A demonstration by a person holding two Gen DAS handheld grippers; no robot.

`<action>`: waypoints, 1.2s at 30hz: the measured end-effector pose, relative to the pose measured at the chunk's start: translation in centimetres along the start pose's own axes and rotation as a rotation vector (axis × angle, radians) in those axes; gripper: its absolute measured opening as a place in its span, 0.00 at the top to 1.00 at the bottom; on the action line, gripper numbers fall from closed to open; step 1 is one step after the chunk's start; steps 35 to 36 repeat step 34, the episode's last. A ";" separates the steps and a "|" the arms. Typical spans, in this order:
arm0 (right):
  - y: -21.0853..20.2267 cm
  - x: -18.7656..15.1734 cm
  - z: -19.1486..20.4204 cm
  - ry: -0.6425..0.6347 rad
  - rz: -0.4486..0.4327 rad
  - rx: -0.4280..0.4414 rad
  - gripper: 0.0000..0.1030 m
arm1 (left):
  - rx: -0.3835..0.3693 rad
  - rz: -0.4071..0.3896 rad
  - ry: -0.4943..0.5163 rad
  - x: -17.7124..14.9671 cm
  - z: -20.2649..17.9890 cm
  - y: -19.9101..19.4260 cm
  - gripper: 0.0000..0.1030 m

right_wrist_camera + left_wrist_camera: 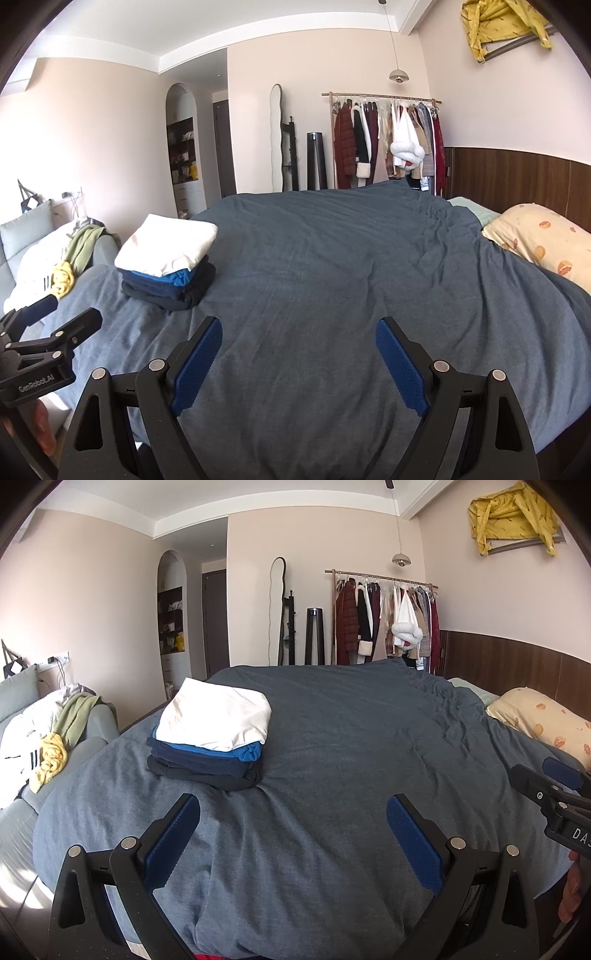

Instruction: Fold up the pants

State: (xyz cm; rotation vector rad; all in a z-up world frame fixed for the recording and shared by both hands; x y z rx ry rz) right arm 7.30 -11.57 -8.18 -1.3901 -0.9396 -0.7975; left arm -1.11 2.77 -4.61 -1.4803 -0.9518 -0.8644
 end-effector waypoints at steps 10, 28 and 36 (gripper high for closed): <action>-0.1 0.5 -0.2 0.002 -0.003 -0.005 0.16 | -0.002 -0.026 -0.011 0.4 0.2 -0.4 0.00; 0.1 0.4 -0.6 0.004 0.000 -0.009 0.16 | 0.003 -0.022 -0.022 0.1 0.4 -0.5 0.00; 0.2 0.2 -0.6 0.007 0.008 -0.007 0.16 | 0.005 -0.018 -0.033 0.0 0.6 -0.3 0.00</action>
Point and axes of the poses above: each gripper's, at about its wrist camera, not at the fingertips, and y roughly the way its jaws point, z to its left, x to its top, the point moved 7 cm from there along y, roughly the way its jaws point, and after that the axes turned 15 degrees about -x, right-handed, at the moved point
